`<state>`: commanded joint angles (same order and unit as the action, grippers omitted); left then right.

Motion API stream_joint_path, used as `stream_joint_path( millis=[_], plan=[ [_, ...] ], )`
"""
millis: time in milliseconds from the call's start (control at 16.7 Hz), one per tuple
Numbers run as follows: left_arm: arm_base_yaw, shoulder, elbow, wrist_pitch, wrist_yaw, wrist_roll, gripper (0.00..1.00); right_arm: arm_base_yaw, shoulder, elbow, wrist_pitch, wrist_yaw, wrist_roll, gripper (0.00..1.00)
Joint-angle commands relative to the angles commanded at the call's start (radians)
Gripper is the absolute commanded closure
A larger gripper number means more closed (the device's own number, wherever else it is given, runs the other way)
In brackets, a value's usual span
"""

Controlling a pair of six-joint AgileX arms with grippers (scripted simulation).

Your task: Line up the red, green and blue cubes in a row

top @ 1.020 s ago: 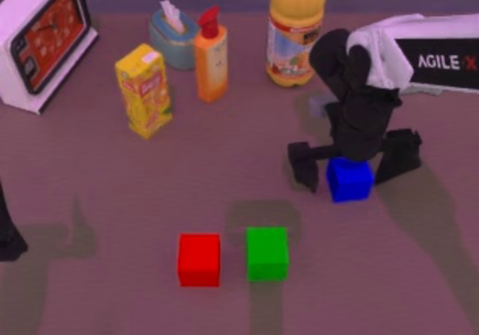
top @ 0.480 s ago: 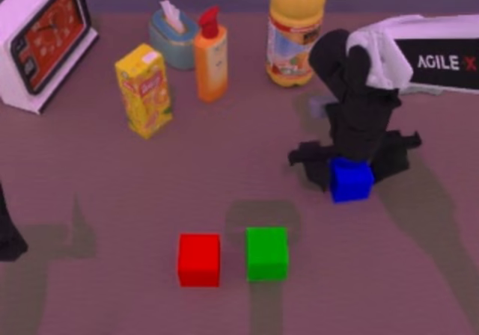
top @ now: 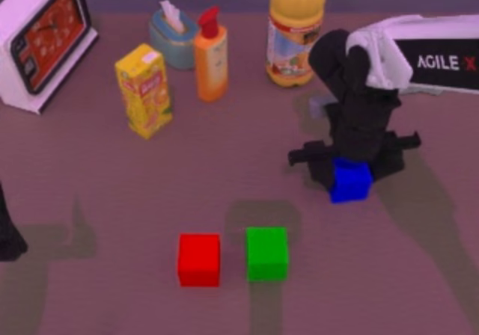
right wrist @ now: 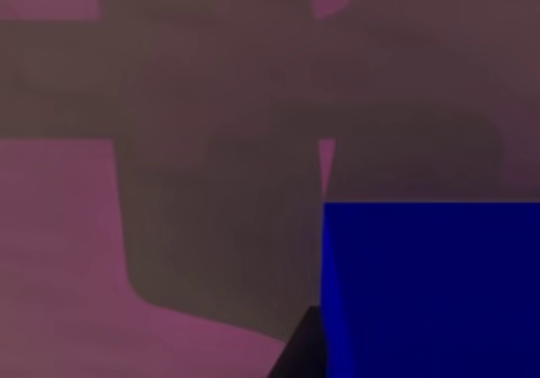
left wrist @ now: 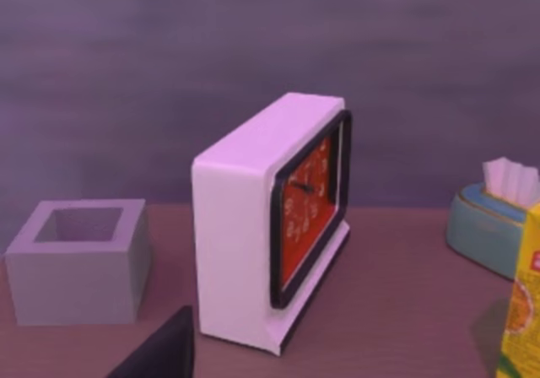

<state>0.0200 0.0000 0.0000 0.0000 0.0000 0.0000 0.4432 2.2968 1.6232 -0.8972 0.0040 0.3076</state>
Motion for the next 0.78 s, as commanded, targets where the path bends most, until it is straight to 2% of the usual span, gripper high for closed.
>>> stream_joint_path(
  millis=[480, 780],
  plan=[
    [0.000, 0.000, 0.000, 0.000, 0.000, 0.000, 0.00, -0.002, -0.004, 0.004, -0.005, 0.001, 0.000, 1.00],
    [0.000, 0.000, 0.000, 0.000, 0.000, 0.000, 0.00, 0.002, -0.057, 0.098, -0.164, 0.000, 0.002, 1.00]
  ],
)
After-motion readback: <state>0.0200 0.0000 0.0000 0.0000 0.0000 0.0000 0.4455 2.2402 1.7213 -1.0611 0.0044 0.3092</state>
